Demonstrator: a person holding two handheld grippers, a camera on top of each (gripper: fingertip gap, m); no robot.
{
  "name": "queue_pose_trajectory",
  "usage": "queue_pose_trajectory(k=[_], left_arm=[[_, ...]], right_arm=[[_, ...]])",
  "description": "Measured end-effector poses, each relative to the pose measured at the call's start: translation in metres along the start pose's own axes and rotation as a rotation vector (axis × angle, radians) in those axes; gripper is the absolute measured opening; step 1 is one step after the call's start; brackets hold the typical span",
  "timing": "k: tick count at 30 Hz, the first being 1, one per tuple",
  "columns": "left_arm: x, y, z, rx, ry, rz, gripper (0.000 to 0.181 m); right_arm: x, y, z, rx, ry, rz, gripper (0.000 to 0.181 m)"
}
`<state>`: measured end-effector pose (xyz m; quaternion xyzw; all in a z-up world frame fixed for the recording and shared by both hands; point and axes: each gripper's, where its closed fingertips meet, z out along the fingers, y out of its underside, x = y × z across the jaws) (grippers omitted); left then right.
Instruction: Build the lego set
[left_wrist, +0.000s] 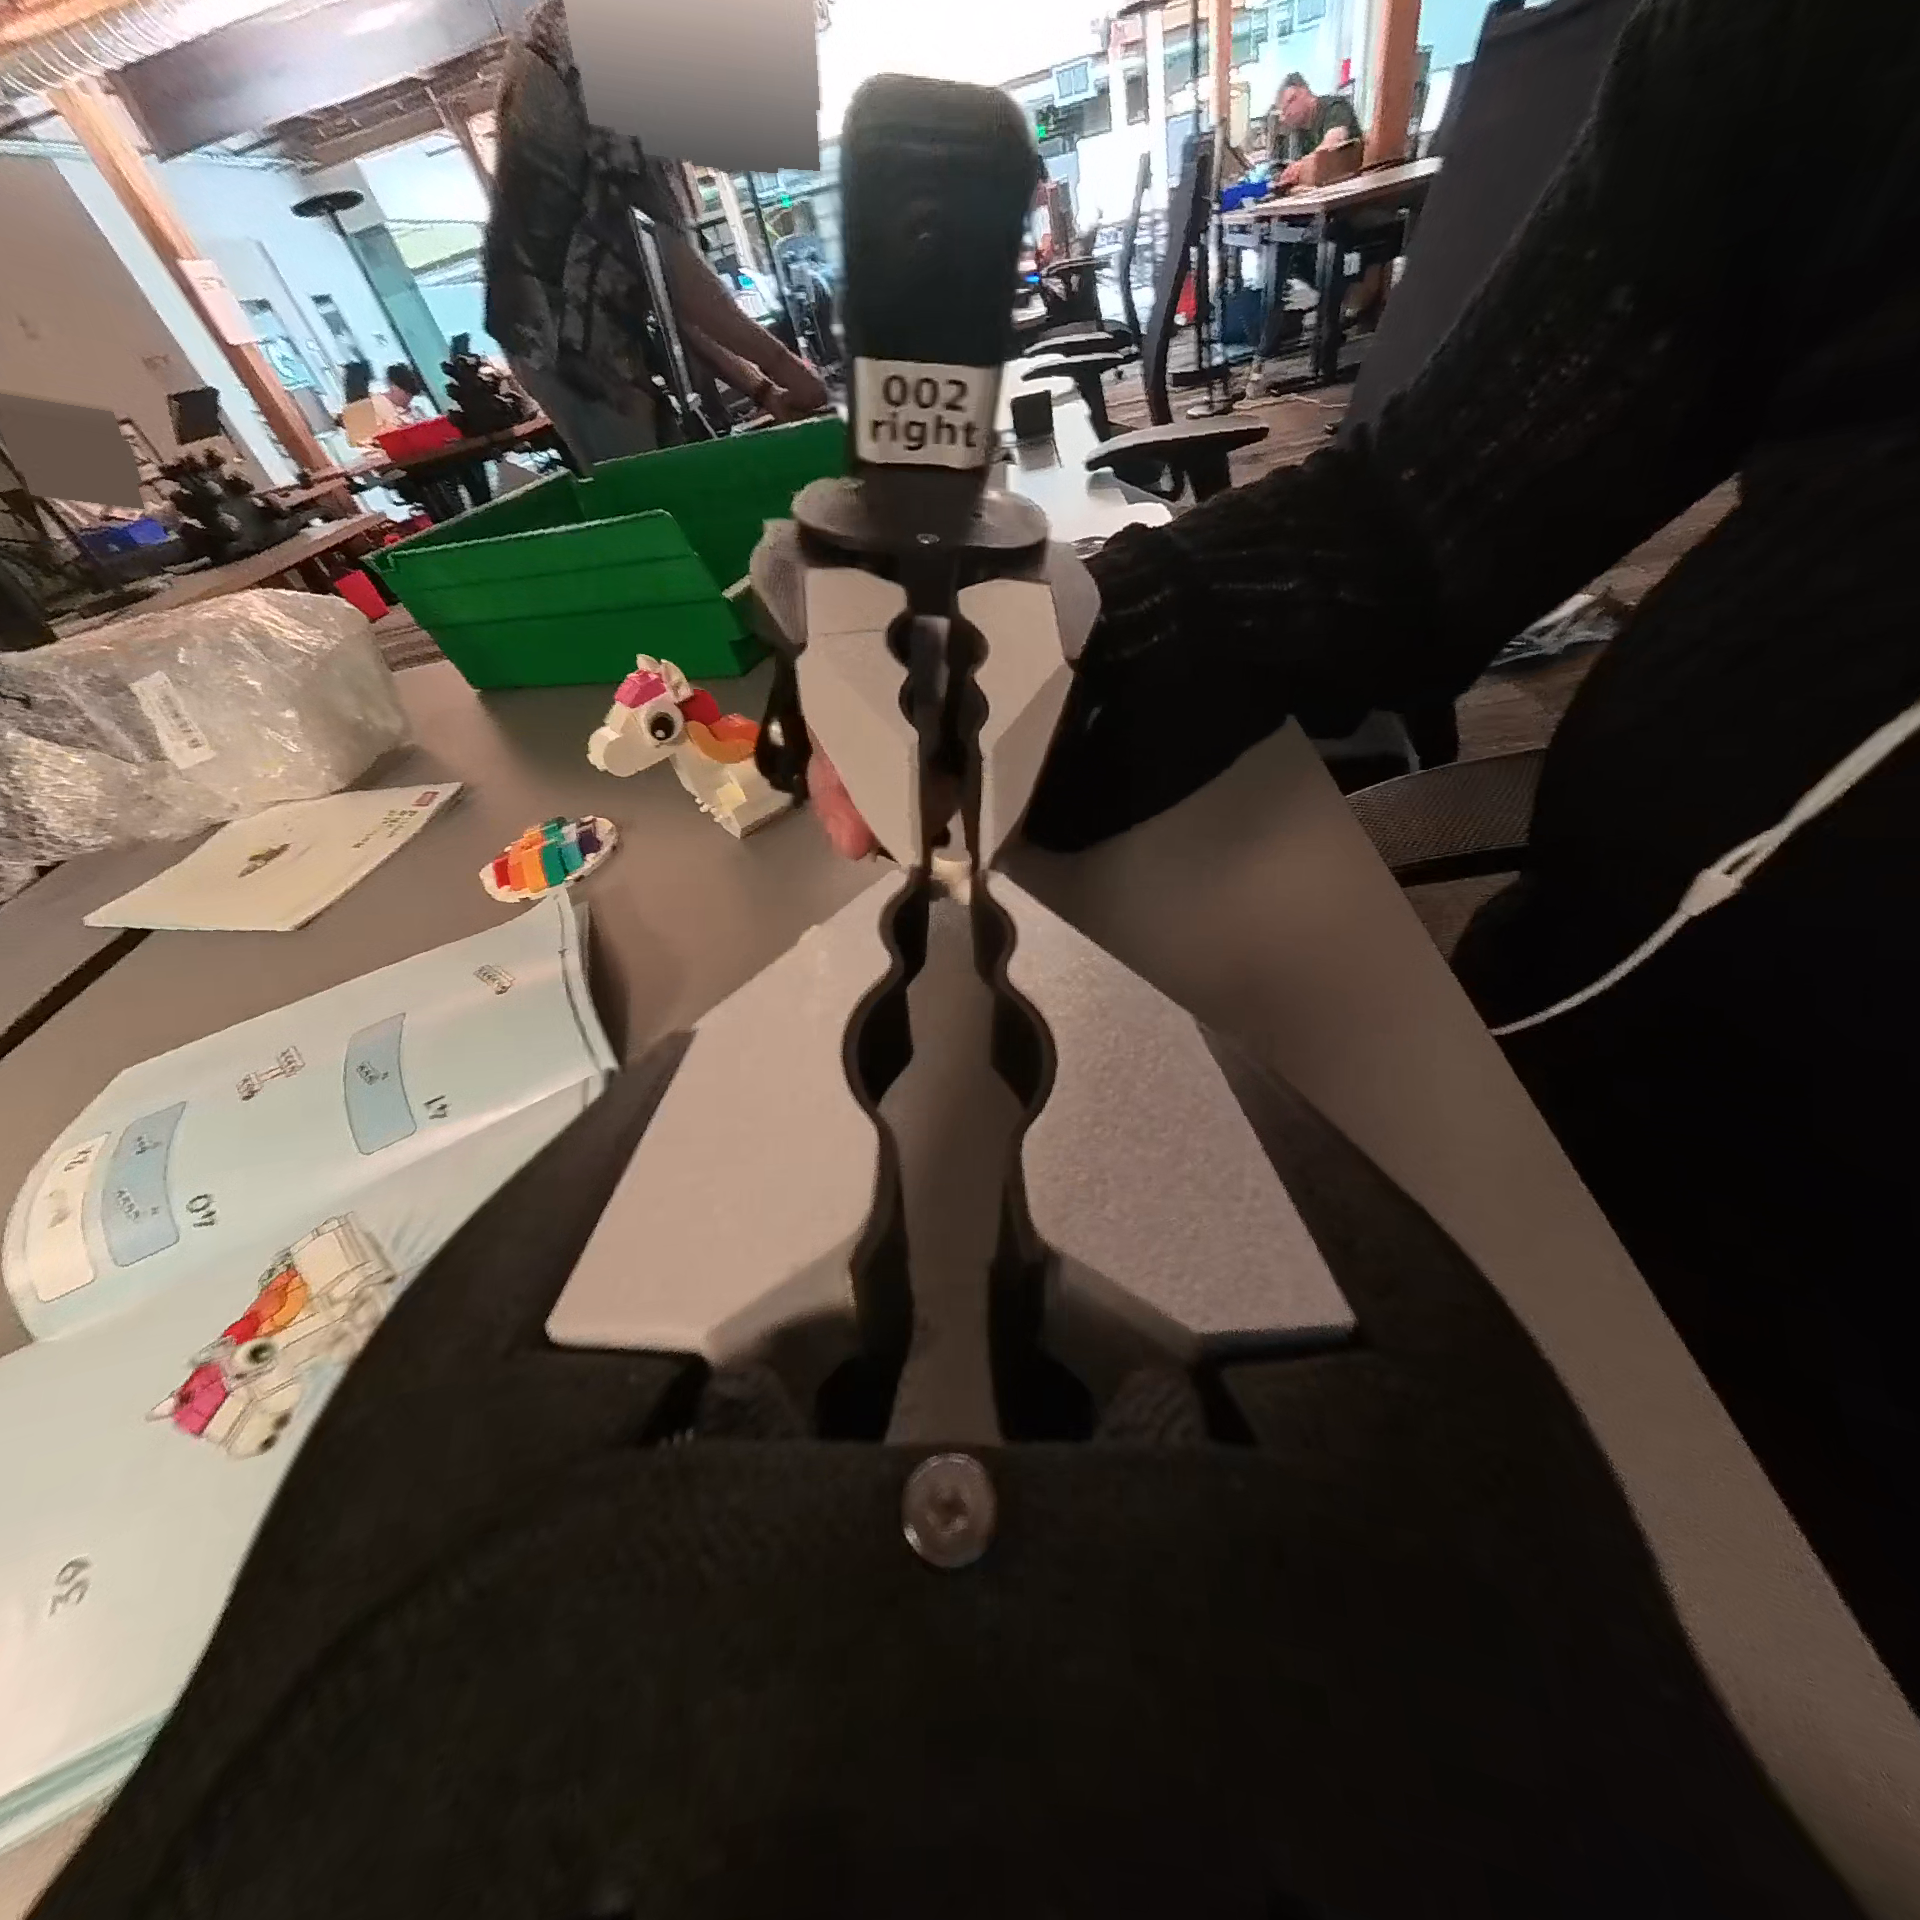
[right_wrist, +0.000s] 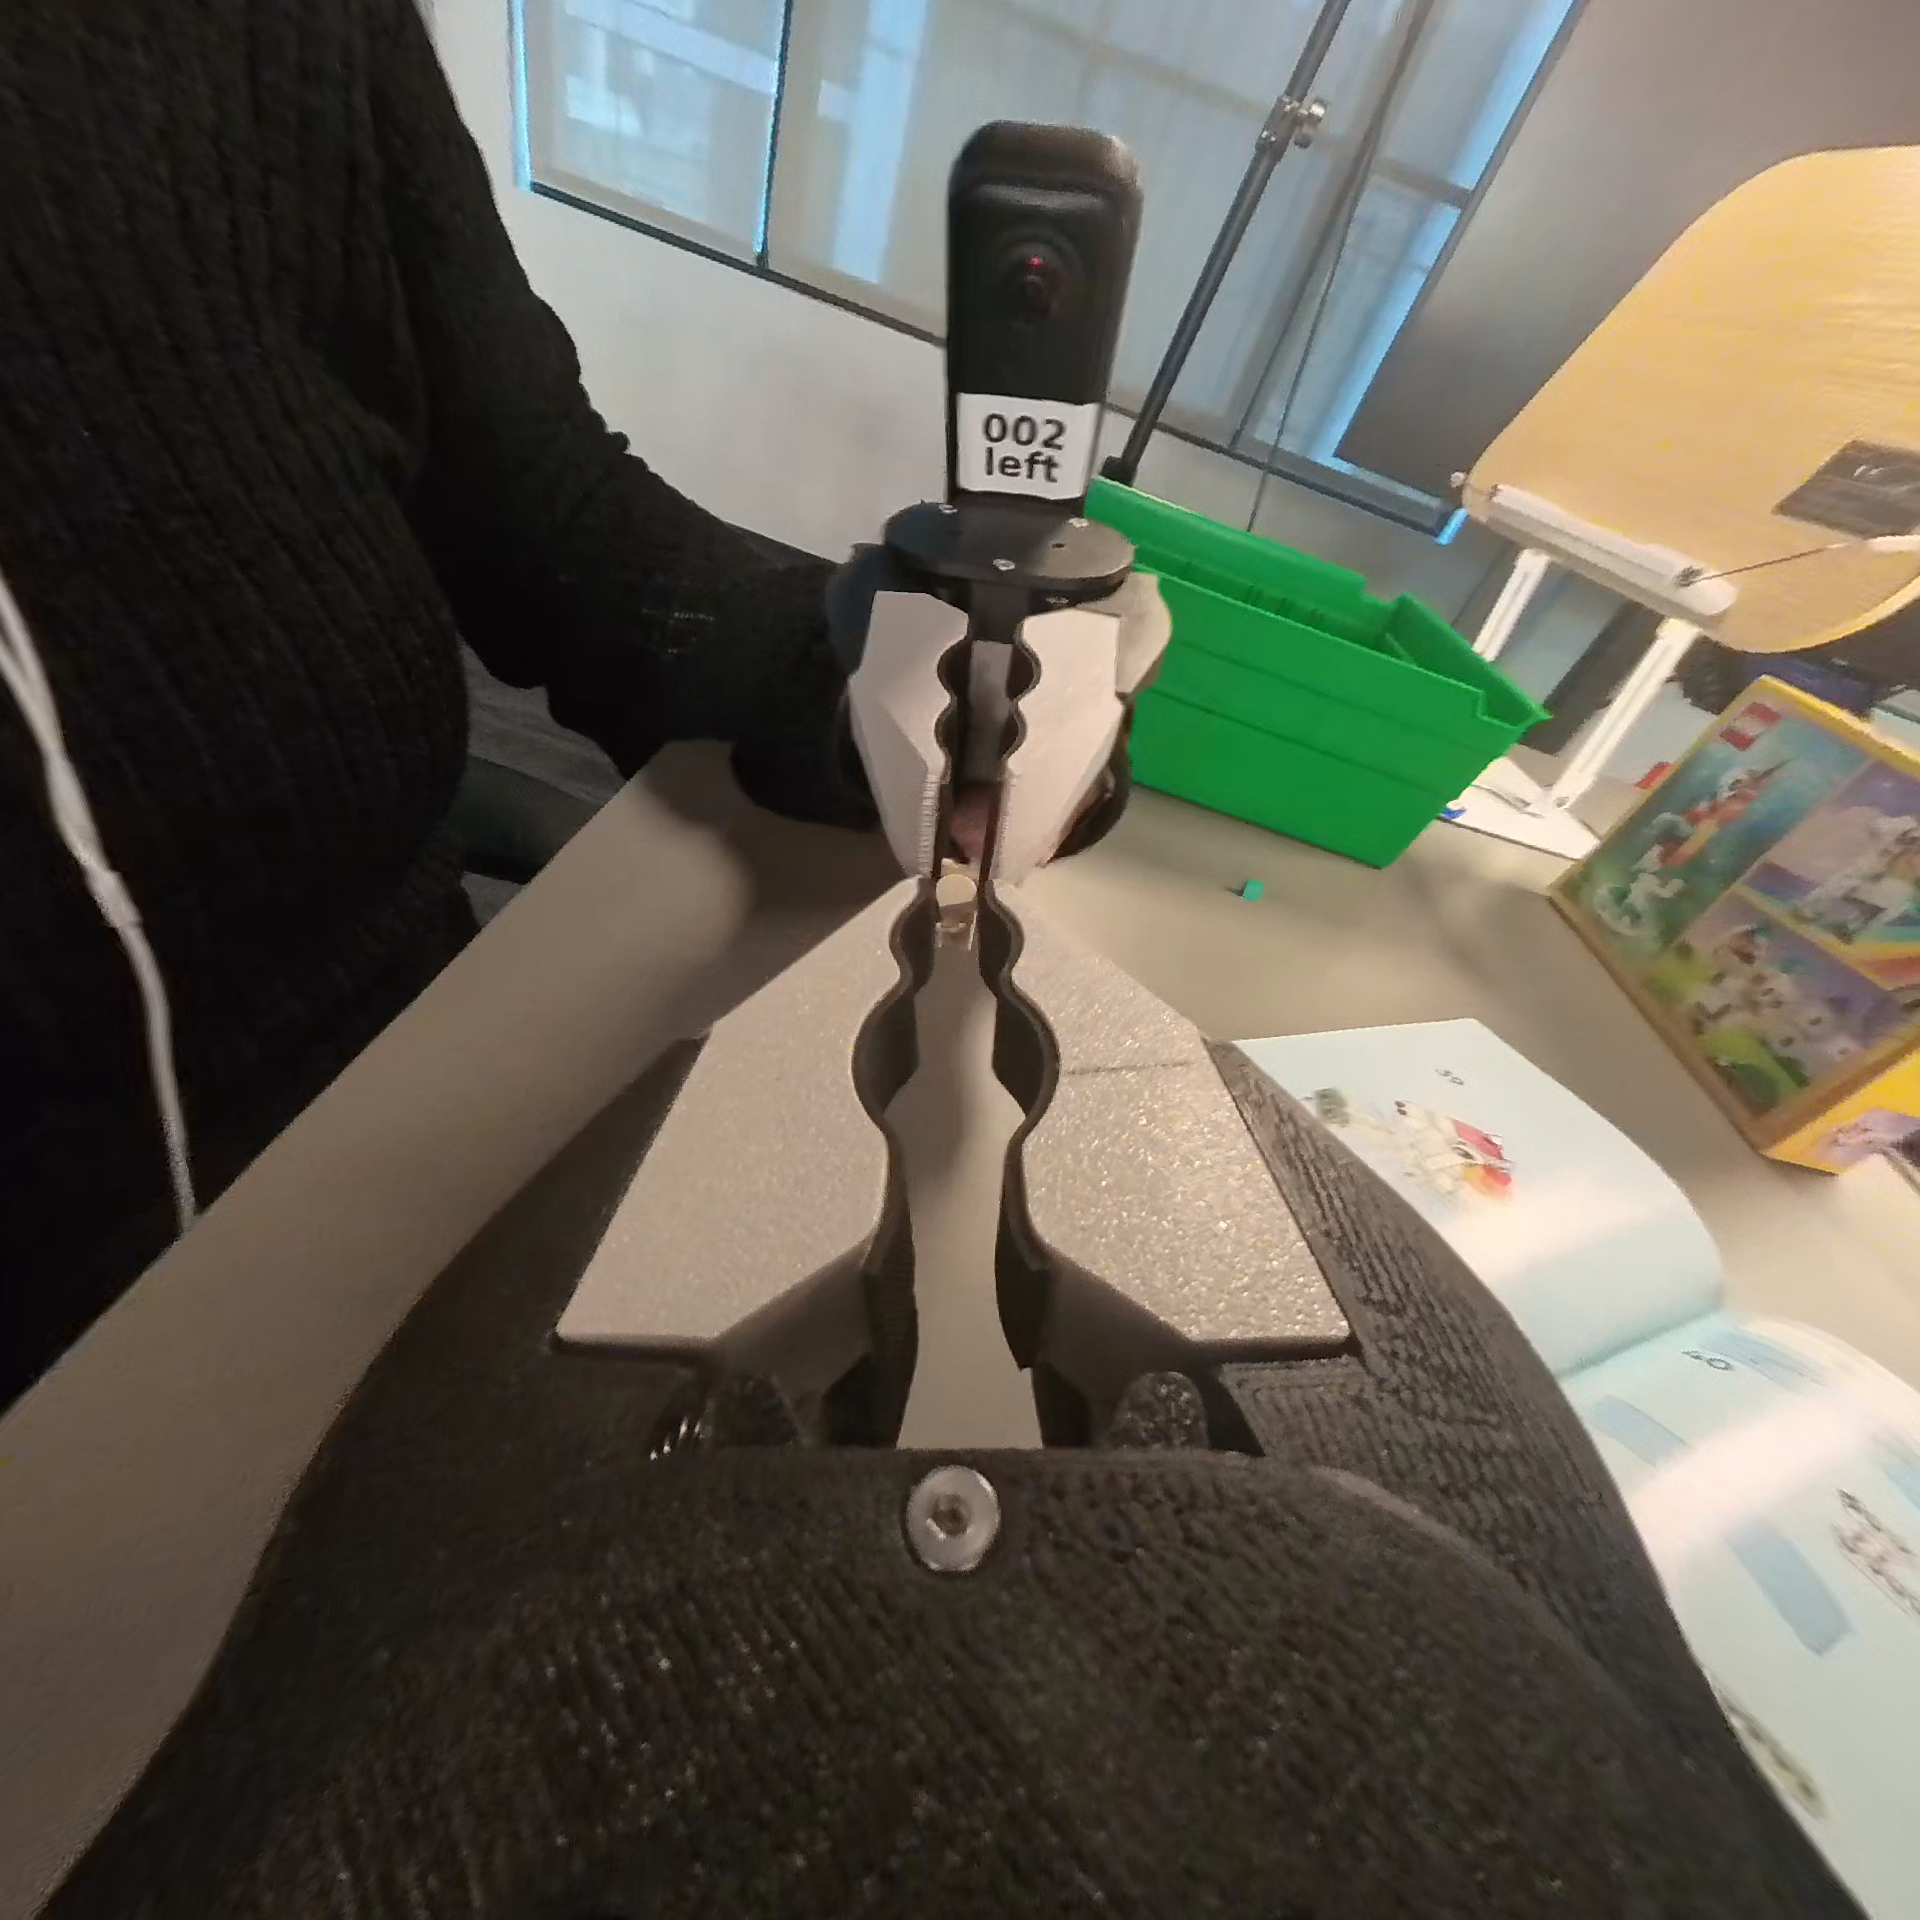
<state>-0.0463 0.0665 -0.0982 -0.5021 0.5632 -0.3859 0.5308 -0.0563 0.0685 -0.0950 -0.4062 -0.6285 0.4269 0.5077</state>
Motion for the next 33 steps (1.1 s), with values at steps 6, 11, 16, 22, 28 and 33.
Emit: queue_pose_trajectory(k=[6, 11, 16, 22, 28, 33], left_arm=[[-0.016, -0.006, -0.005, 0.014, -0.155, 0.08, 0.007], [-0.024, -0.009, -0.009, 0.029, -0.224, 0.101, 0.007], [-0.03, -0.012, -0.012, 0.033, -0.281, 0.131, 0.007], [-0.033, -0.013, -0.014, 0.026, -0.33, 0.183, 0.007], [-0.027, 0.0, -0.007, -0.047, -0.241, 0.143, 0.007], [-0.017, 0.018, 0.001, -0.156, -0.154, 0.107, 0.007]], right_arm=[[0.017, -0.004, 0.003, -0.005, 0.159, -0.096, 0.006], [0.025, -0.007, 0.004, 0.008, 0.253, -0.132, 0.006], [0.032, -0.01, 0.005, 0.017, 0.333, -0.142, 0.006], [0.036, -0.012, 0.006, 0.024, 0.376, -0.123, 0.006], [0.029, 0.0, 0.003, -0.078, 0.308, -0.24, 0.01], [0.016, 0.014, -0.001, -0.216, 0.211, -0.376, 0.016]])
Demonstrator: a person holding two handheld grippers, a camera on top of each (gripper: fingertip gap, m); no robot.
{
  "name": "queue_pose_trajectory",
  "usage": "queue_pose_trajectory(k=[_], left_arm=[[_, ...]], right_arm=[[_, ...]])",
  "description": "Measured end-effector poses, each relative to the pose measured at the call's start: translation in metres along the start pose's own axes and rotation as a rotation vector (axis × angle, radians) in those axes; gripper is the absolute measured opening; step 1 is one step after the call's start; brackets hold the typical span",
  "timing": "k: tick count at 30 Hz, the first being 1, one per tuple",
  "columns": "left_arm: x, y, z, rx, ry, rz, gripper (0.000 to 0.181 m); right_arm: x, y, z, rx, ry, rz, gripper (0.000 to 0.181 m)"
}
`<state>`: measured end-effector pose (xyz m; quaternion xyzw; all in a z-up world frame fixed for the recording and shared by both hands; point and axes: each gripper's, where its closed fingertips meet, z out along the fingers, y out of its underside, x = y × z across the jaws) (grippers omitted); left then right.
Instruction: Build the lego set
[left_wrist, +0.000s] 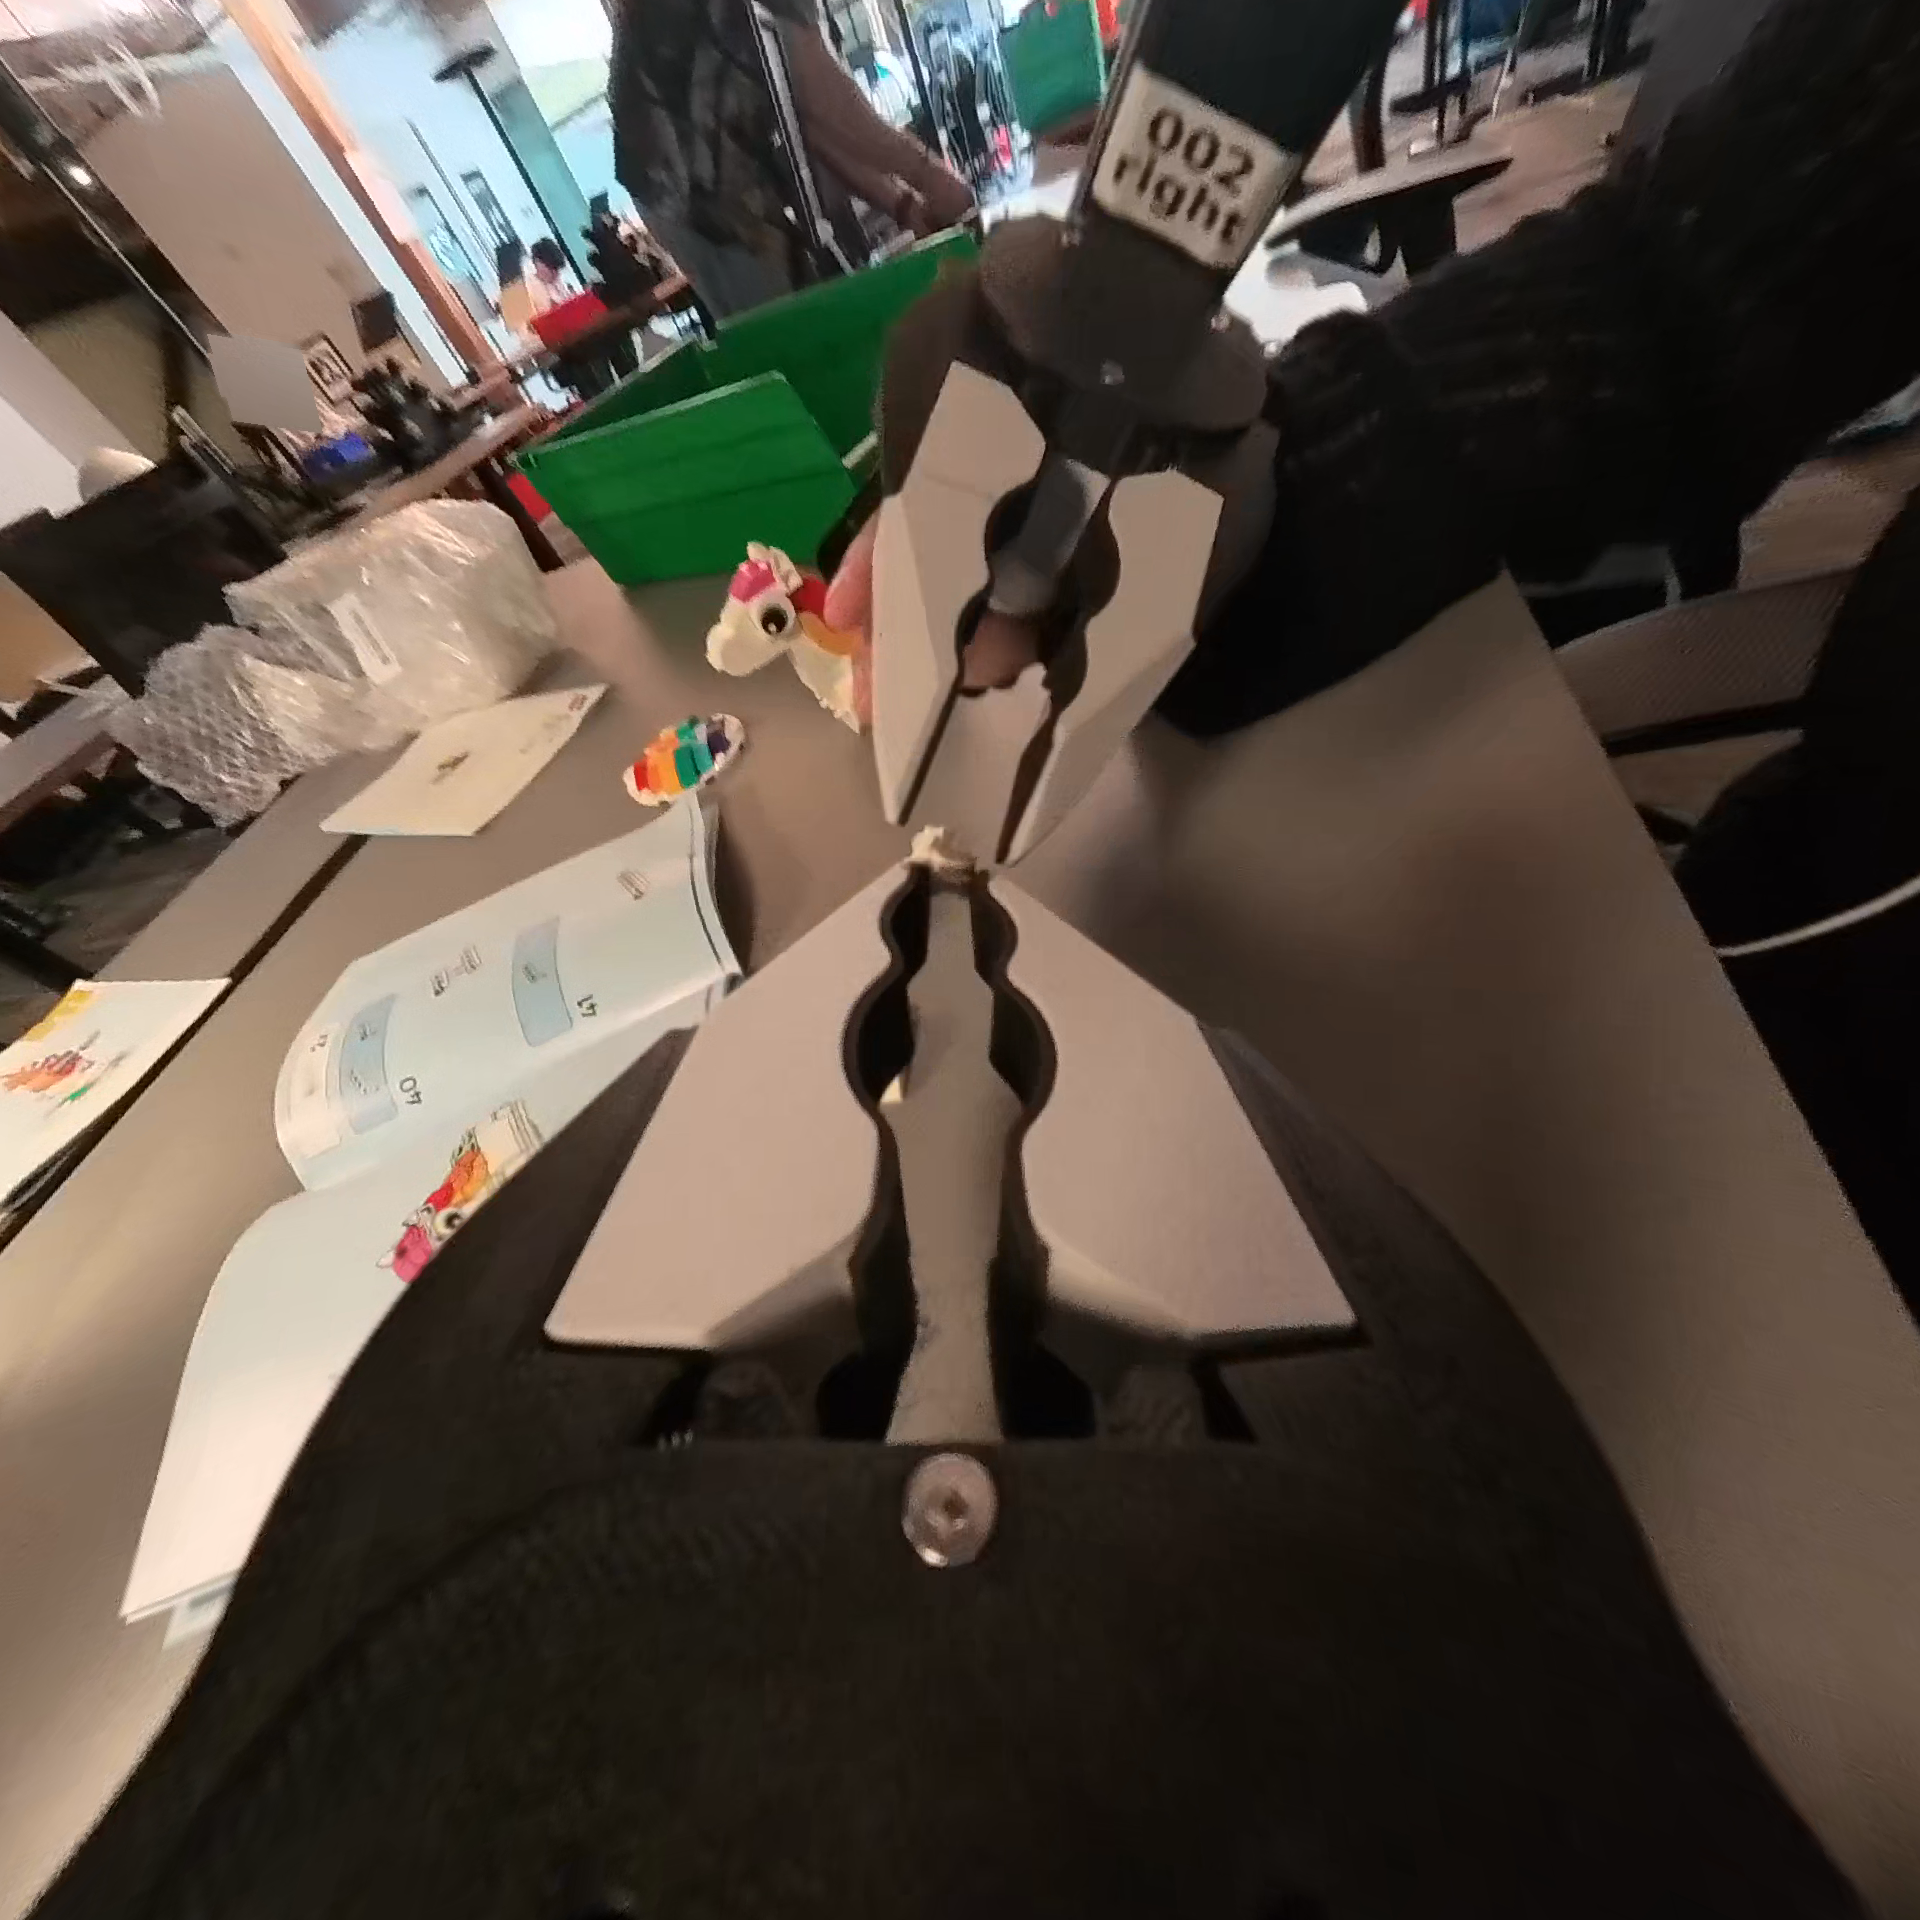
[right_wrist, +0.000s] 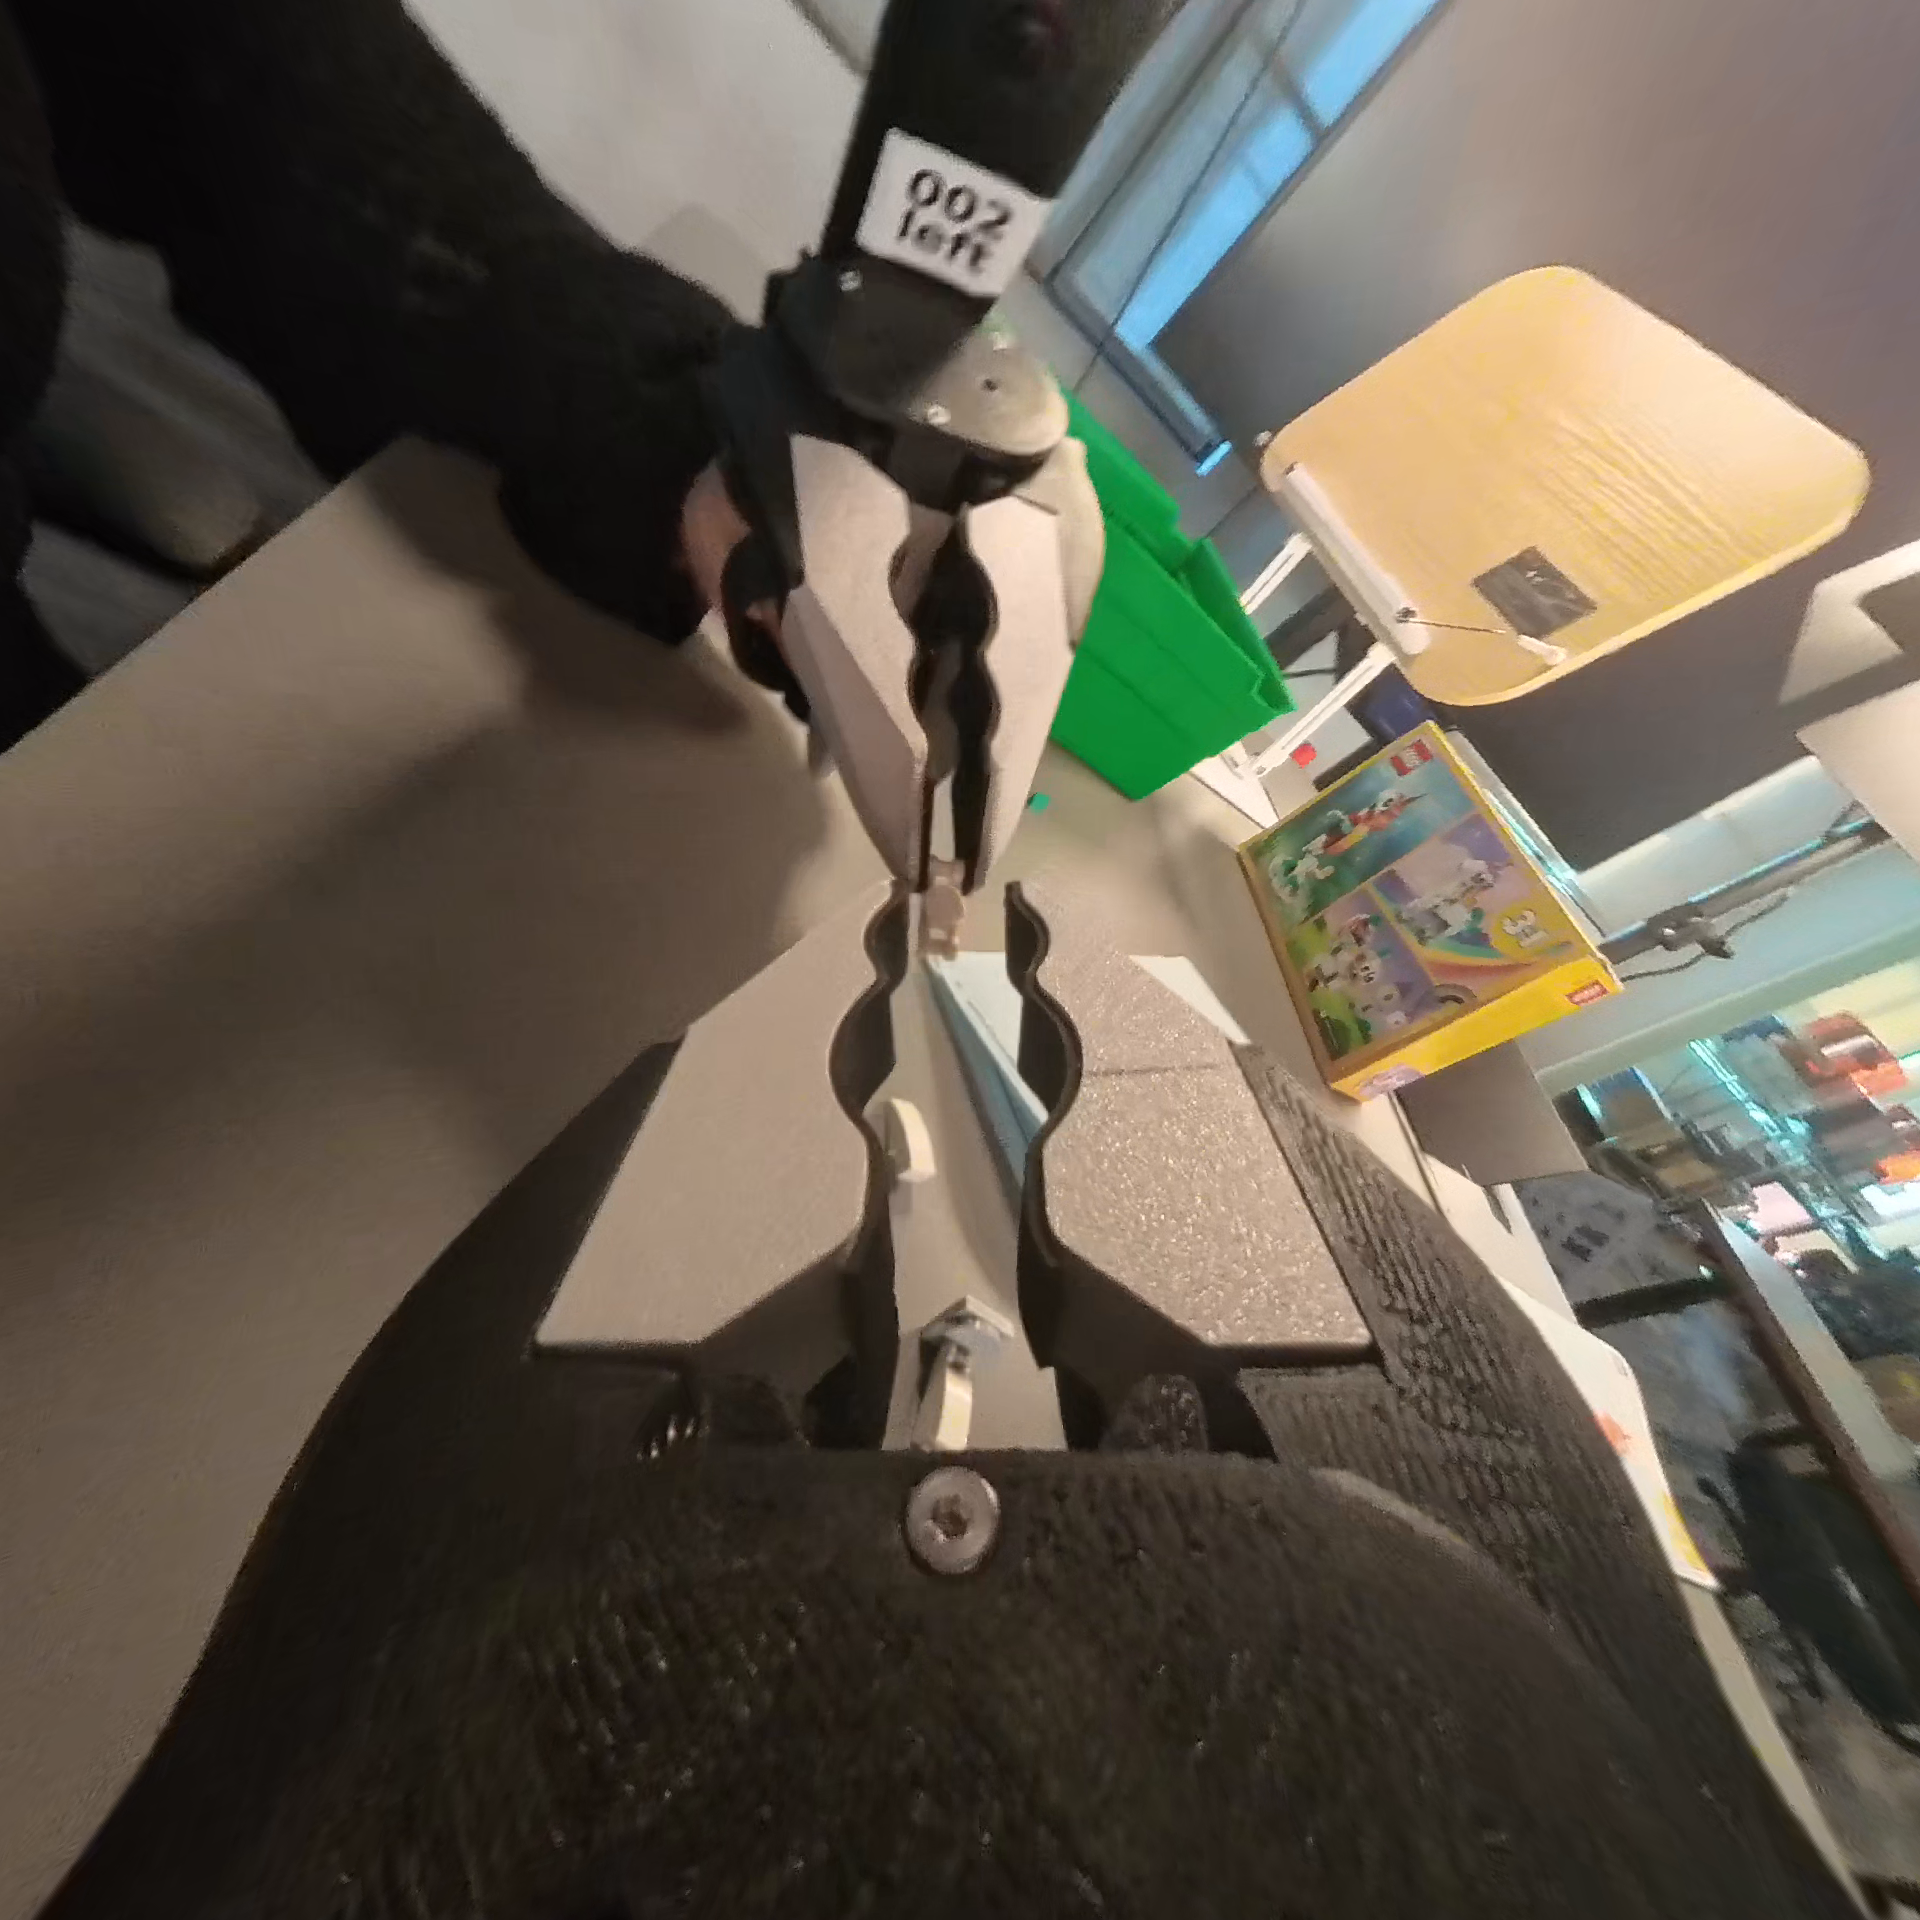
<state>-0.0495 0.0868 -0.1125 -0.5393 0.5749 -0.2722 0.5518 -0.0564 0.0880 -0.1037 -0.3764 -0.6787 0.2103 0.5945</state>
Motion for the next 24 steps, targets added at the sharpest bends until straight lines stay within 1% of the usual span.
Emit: queue_pose_trajectory(k=[3, 5, 8, 12, 15, 18, 24], left_arm=[[-0.001, 0.011, 0.004, -0.082, -0.03, 0.052, 0.007], [0.0, 0.016, 0.006, -0.123, -0.041, 0.095, 0.008], [0.001, 0.021, 0.008, -0.162, -0.052, 0.135, 0.008], [0.003, 0.023, 0.01, -0.171, -0.042, 0.137, 0.008], [0.003, 0.024, 0.01, -0.178, -0.049, 0.146, 0.008], [0.0, 0.023, 0.009, -0.178, -0.08, 0.17, 0.008], [-0.008, 0.014, 0.005, -0.152, -0.159, 0.233, 0.008]], right_arm=[[-0.006, 0.016, 0.002, -0.125, -0.021, -0.111, 0.017], [-0.008, 0.024, 0.003, -0.178, -0.015, -0.172, 0.014], [-0.012, 0.028, 0.006, -0.215, -0.021, -0.219, 0.008], [-0.016, 0.03, 0.009, -0.236, -0.032, -0.247, 0.009], [-0.015, 0.031, 0.009, -0.248, -0.024, -0.256, 0.007], [-0.012, 0.03, 0.011, -0.252, -0.006, -0.218, 0.006], [-0.001, 0.023, 0.012, -0.166, 0.02, 0.02, 0.005]])
